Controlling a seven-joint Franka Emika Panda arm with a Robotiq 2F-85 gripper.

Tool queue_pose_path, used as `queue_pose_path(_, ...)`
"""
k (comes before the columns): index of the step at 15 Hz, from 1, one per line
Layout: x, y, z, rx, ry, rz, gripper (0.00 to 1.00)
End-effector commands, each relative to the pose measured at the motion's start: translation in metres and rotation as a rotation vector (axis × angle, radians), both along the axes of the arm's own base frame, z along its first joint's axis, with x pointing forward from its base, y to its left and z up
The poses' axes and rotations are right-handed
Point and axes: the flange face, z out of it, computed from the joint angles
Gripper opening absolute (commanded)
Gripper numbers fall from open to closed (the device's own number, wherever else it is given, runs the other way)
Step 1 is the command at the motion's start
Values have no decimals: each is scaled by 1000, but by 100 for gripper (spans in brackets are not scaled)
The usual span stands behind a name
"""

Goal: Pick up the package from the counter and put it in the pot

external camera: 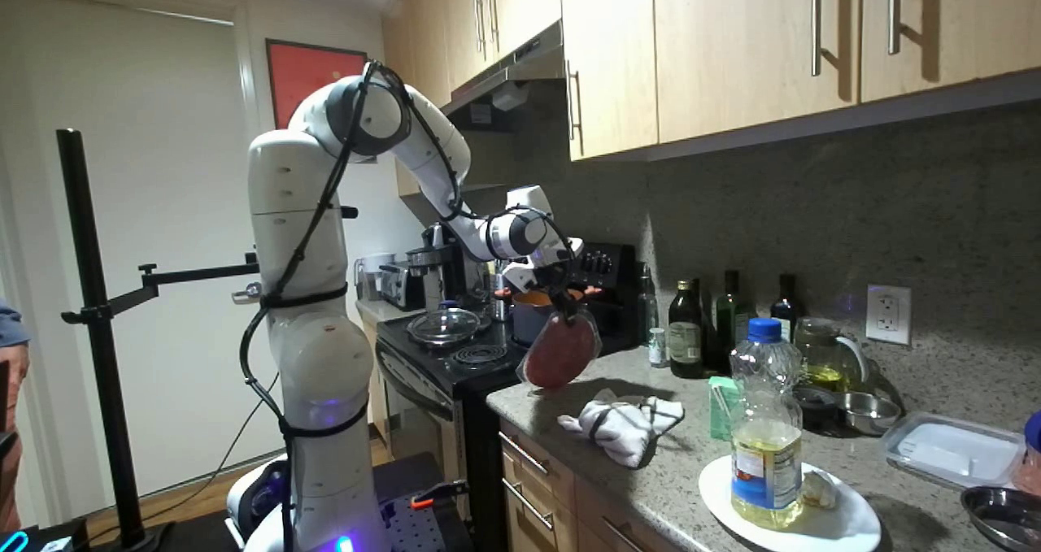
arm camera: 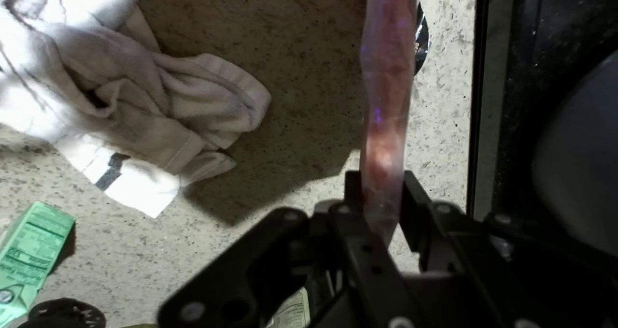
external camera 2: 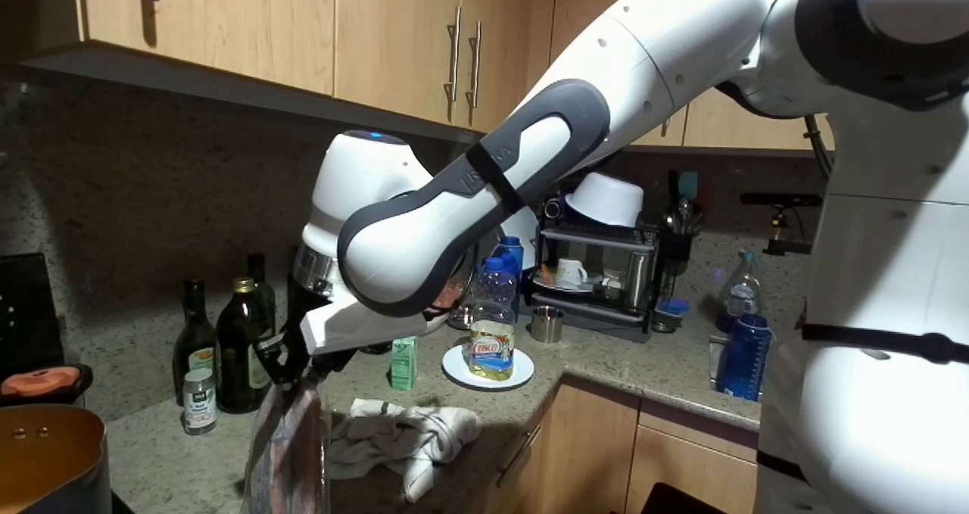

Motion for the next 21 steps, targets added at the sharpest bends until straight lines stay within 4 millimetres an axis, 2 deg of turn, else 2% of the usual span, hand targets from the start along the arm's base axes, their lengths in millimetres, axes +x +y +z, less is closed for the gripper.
queue_pose_path(1,-5,7,9,-25,28,6,6)
queue_pose_path(6,-7,12,11,-43,52,11,6)
queue_pose_path(16,-13,16,38,-41,36,20,6)
queue_pose_path(17,-9,13,28,-38,34,22,23)
queue_pose_path(21,-10,13,31,-37,28,22,23)
